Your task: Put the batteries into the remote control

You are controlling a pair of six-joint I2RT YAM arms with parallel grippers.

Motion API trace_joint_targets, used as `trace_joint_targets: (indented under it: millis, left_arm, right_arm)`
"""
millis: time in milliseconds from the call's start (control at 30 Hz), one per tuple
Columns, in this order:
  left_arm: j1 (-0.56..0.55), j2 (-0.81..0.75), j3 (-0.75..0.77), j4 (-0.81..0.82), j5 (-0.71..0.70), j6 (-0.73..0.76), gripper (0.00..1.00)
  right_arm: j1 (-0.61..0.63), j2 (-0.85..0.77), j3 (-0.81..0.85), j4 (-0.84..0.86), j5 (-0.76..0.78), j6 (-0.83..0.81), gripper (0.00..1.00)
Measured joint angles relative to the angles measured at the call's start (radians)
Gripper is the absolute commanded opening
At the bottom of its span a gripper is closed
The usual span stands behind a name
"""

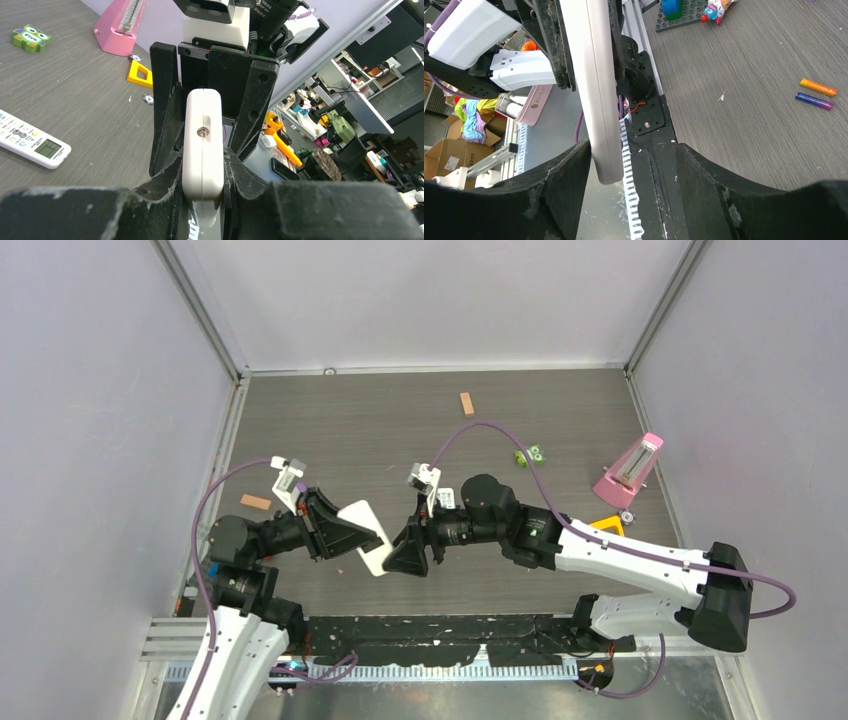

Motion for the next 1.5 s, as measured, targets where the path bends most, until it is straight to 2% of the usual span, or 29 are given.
trace_joint_targets:
  millis: [333,467,500,633,700,800,833,967,1167,1333,1500]
  left_arm:
    - [0.004,0.000,0.000,0.000,0.003,0.019,0.00]
    - [0.006,-0.003,0.000,0.003,0.003,0.019,0.00]
    - [0.006,-0.003,0.000,0.003,0.004,0.019,0.03]
    - [0.006,-0.003,0.000,0.001,0.014,0.014,0.30]
    - [0.006,-0.003,0.000,-0.002,0.012,0.013,0.50]
    - [0.004,-0.001,0.000,-0.013,-0.005,0.009,0.90]
    - [0.004,-0.001,0.000,-0.020,-0.009,0.005,0.98]
    - [0.003,-0.007,0.011,-0.115,-0.069,0.053,1.00]
    - [0.003,-0.016,0.112,-0.480,-0.304,0.238,1.00]
    - [0.003,0.024,0.145,-0.666,-0.451,0.330,1.00]
    - [0.003,0.058,0.144,-0.747,-0.499,0.356,1.00]
  right_arm:
    - [0.007,0.019,0.000,0.060,-0.023,0.033,0.42]
    - [0.010,0.021,0.000,0.087,-0.039,0.053,0.25]
    - [0.010,0.023,0.000,0.090,-0.042,0.054,0.22]
    - [0.011,0.027,0.000,0.093,-0.065,0.060,0.07]
    - [0.011,0.027,0.000,0.092,-0.063,0.061,0.06]
    - [0.009,0.027,0.000,0.087,-0.020,0.069,0.05]
    - [0.006,0.027,0.000,0.081,-0.005,0.071,0.05]
    - [-0.025,0.006,-0.005,0.041,0.084,0.086,0.05]
    - [-0.155,-0.074,-0.019,-0.132,0.258,0.076,0.05]
    - [-0.275,-0.048,-0.011,-0.371,0.564,-0.008,0.05]
    - [-0.350,0.115,0.015,-0.537,0.859,-0.108,0.05]
